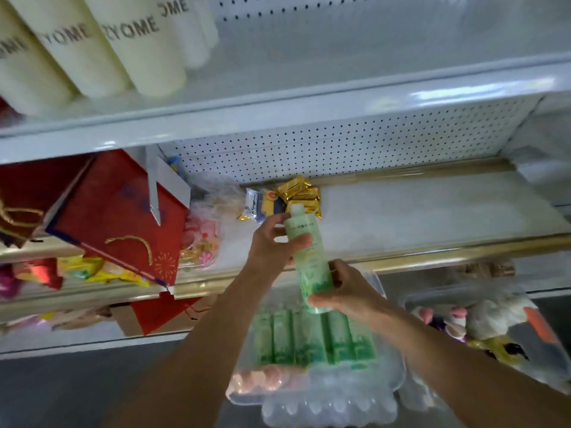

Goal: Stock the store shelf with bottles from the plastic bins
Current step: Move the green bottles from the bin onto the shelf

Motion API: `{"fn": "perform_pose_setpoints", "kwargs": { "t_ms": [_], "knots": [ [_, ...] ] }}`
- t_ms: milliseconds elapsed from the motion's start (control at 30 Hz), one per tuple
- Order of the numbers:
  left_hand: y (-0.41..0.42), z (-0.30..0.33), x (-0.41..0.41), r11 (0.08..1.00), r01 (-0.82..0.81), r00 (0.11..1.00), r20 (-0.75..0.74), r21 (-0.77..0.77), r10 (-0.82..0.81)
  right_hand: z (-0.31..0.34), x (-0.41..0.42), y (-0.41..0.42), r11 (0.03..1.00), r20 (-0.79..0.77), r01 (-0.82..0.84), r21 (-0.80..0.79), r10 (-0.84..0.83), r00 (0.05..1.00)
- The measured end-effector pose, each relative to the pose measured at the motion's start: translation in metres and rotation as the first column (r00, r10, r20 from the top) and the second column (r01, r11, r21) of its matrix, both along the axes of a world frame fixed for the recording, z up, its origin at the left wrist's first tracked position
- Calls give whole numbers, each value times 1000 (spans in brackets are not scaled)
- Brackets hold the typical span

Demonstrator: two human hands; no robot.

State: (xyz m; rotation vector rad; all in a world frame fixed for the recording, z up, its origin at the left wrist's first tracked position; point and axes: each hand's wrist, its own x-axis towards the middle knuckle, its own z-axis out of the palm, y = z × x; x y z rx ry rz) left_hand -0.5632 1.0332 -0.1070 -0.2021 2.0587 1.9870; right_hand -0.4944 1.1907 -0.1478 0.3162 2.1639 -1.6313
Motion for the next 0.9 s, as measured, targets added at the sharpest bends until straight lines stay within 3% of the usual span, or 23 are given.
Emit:
{"fn": "perform_pose_setpoints", "kwargs": {
  "t_ms": [400,900],
  "knots": [
    [-31,134,1,999,27,933,-357,-41,-40,117,-14,-23,996,-310,-16,-84,-11,951],
    [-54,287,-37,994,23,760,-644,-104,-85,248,-82,-51,999,-632,17,-48,-43,774]
  ]
}}
